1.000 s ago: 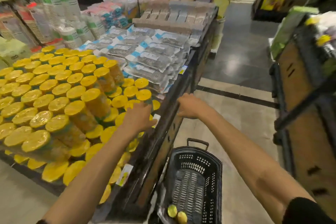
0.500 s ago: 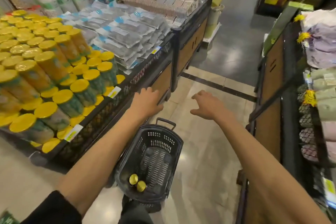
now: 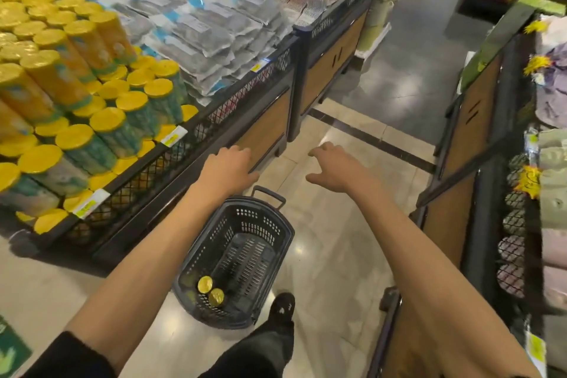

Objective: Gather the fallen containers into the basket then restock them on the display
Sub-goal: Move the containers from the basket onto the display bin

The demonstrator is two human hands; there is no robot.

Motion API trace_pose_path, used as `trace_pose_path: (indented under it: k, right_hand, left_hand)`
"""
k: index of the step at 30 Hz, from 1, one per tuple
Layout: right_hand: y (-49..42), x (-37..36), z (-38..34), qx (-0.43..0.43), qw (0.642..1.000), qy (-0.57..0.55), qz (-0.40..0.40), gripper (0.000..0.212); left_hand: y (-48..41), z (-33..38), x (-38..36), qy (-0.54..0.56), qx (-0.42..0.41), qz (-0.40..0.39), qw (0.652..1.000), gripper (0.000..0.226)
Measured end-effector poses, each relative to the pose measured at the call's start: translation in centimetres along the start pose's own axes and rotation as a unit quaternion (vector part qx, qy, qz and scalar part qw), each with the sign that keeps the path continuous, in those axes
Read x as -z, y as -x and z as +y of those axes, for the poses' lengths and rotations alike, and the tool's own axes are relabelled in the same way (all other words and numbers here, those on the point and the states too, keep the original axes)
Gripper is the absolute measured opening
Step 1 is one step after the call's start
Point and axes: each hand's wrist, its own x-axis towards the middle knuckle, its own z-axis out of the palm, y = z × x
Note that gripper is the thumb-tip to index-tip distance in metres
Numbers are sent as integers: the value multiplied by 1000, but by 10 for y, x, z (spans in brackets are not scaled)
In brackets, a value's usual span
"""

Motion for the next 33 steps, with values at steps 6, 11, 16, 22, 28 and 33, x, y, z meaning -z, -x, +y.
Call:
trace_pose_path:
  k: [6, 11, 16, 22, 28, 33]
  right_hand:
    - [-72, 4, -7, 74, 997, 17, -30, 59]
    - [-138, 8, -27, 146, 984, 77, -62, 56]
    - [-185, 7, -58, 213, 966, 111, -99, 59]
    - [-235, -9, -109, 326, 924, 146, -134, 60]
    - [-268, -40, -161, 462, 846, 227, -141, 58]
    - [-281, -65, -199, 589, 748, 262, -155, 57]
  left_hand:
    - [-24, -20, -8, 24, 81, -1, 996, 45]
    - [-44, -51, -10, 29, 157, 1, 987, 49]
    - [-37, -73, -21, 62, 243, 6, 968, 51]
    - [-17, -82, -45, 106, 360, -15, 927, 51]
    - [3, -73, -81, 146, 494, -12, 857, 51]
    - [11, -52, -102, 183, 612, 10, 769, 44]
